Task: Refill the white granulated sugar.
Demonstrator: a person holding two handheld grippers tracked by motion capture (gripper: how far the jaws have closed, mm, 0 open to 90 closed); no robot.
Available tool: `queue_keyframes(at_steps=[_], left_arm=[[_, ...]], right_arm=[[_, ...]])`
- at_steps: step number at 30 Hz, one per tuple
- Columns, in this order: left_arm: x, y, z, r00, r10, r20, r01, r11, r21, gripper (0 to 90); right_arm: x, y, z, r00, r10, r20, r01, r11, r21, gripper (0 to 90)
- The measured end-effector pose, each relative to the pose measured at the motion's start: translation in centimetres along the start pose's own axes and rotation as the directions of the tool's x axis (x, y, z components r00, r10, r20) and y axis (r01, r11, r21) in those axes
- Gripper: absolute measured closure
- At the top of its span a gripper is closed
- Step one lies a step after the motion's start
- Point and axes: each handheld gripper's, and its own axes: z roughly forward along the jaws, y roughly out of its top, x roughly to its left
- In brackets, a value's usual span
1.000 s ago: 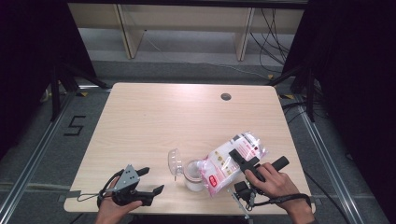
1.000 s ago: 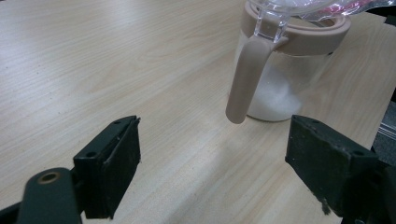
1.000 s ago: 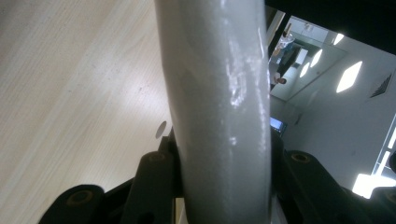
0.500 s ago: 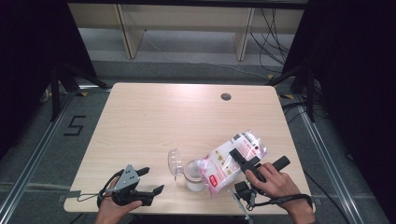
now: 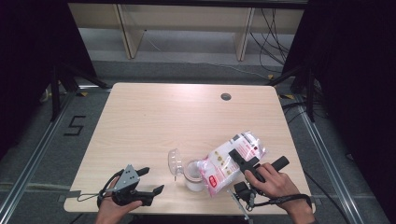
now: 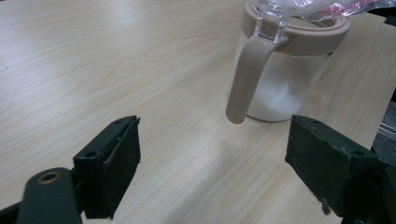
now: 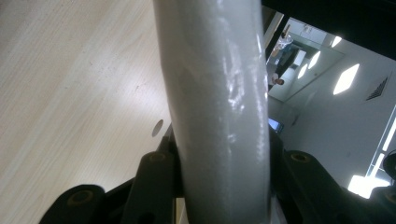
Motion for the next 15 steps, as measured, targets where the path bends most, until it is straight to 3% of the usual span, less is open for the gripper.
queue_keyframes(at_steps=[8,15], left_arm=[[0.0,-0.01,0.0,1.0,-0.001,0.001,0.001,1.0,-0.001,17.3],[0.03,0.02,-0.04,1.0,0.006,-0.002,-0.006,1.0,0.002,17.3]], right_arm=[[0.23,-0.03,-0.03,0.9994,0.033,-0.011,-0.033,0.999,0.006,68.4],[0.12,-0.14,0.06,0.9999,0.013,-0.008,-0.013,1.0,-0.006,68.4]])
